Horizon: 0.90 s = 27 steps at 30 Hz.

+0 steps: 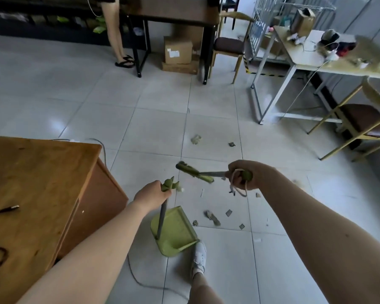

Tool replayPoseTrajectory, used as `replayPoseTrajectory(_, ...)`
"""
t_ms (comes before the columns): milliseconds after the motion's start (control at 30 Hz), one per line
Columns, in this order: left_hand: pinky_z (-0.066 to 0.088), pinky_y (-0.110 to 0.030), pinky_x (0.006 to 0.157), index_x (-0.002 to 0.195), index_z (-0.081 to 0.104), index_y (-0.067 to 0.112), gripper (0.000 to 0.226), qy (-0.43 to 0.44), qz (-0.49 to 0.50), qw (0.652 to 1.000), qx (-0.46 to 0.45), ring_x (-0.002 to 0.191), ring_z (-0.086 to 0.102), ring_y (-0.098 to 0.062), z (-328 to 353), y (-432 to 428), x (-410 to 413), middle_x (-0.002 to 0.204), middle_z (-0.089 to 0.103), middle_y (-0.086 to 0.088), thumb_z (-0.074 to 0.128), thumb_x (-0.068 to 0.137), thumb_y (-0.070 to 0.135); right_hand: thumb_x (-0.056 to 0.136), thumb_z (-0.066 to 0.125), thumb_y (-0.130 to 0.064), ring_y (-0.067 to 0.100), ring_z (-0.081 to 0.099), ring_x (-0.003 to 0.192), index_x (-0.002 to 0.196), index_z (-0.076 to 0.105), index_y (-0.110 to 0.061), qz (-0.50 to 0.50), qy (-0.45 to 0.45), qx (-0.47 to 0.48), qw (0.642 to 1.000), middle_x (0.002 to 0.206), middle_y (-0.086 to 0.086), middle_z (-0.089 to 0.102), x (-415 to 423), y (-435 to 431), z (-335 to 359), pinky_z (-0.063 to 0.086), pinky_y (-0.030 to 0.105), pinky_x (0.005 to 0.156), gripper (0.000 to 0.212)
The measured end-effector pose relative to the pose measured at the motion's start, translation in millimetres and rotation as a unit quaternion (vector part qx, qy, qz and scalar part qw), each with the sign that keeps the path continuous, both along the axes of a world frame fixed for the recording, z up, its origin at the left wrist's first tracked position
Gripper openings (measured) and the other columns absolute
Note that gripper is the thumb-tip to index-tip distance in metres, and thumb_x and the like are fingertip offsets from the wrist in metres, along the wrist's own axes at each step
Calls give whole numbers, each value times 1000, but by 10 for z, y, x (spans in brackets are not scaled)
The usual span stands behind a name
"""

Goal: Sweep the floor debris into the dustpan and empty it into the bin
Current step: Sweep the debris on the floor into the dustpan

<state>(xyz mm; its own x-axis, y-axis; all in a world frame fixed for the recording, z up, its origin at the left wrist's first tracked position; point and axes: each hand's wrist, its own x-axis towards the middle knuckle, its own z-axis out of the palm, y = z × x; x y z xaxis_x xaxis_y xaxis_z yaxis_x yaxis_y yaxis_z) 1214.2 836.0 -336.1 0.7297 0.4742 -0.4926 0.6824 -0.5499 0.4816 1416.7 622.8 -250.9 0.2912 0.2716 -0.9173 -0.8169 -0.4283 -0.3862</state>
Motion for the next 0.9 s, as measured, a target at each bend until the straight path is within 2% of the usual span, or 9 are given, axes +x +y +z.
replayPoseTrajectory(33, 40, -32, 61, 89, 54, 15, 35, 0, 4, 1000, 4, 75, 58, -20, -8, 71, 155, 82, 61, -4, 51, 89, 50, 85, 51, 1, 10, 36, 28, 84, 49, -6, 10, -3, -1, 1000, 48, 3, 40, 173, 70, -49, 32, 14, 29, 8)
replayPoseTrajectory(100, 39, -31, 59, 89, 53, 15, 34, 3, 8, 1000, 15, 74, 58, -20, 3, 202, 490, 81, 60, -3, 51, 90, 49, 92, 52, -2, 10, 34, 27, 77, 50, -7, 42, -11, 1, 999, 42, 3, 38, 535, 236, -93, 32, 13, 30, 16)
replayPoseTrajectory(233, 40, -30, 57, 88, 54, 15, 37, -7, 24, 999, 41, 71, 58, -19, 58, 432, 1191, 78, 60, -2, 49, 91, 52, 96, 45, -4, 11, 32, 27, 77, 49, -8, 76, -33, -5, 997, 39, 2, 36, 1240, 563, -117, 28, 13, 30, 20)
replayPoseTrajectory(333, 40, -30, 55, 88, 53, 14, 41, -15, 20, 997, 67, 68, 57, -19, 114, 611, 1681, 76, 59, -1, 47, 91, 54, 98, 44, -6, 11, 34, 25, 75, 47, -8, 54, -51, 2, 997, 36, 2, 38, 1694, 846, -159, 29, 12, 30, 23)
replayPoseTrajectory(433, 47, -33, 60, 93, 52, 14, 39, -25, -20, 989, 143, 72, 61, -22, 161, 808, 2081, 81, 63, -2, 45, 93, 53, 101, 45, -13, 11, 38, 24, 74, 45, -8, 36, -77, 1, 996, 34, 4, 43, 2068, 1152, -260, 30, 12, 30, 27)
replayPoseTrajectory(567, 48, -35, 60, 99, 51, 13, 38, -59, -53, 976, 205, 74, 63, -24, 149, 1206, 2678, 83, 64, -3, 44, 96, 49, 101, 35, -13, 14, 37, 26, 82, 41, -8, 31, -120, -14, 992, 37, 6, 43, 2623, 1576, -472, 30, 14, 31, 21)
replayPoseTrajectory(700, 38, -32, 56, 100, 49, 11, 35, -71, -46, 976, 202, 69, 57, -23, 42, 1688, 3285, 84, 64, -5, 45, 97, 46, 97, 40, -7, 16, 37, 33, 86, 43, -6, 54, -142, -46, 987, 43, 8, 44, 3114, 2037, -756, 31, 17, 35, 11)
replayPoseTrajectory(900, 42, -32, 56, 97, 49, 13, 34, -67, -68, 981, 168, 76, 63, -28, -195, 2371, 4053, 85, 65, -6, 47, 96, 47, 97, 37, -4, 18, 37, 35, 88, 42, -6, 42, -128, -75, 988, 58, 11, 43, 3780, 2849, -1302, 33, 17, 32, 10)
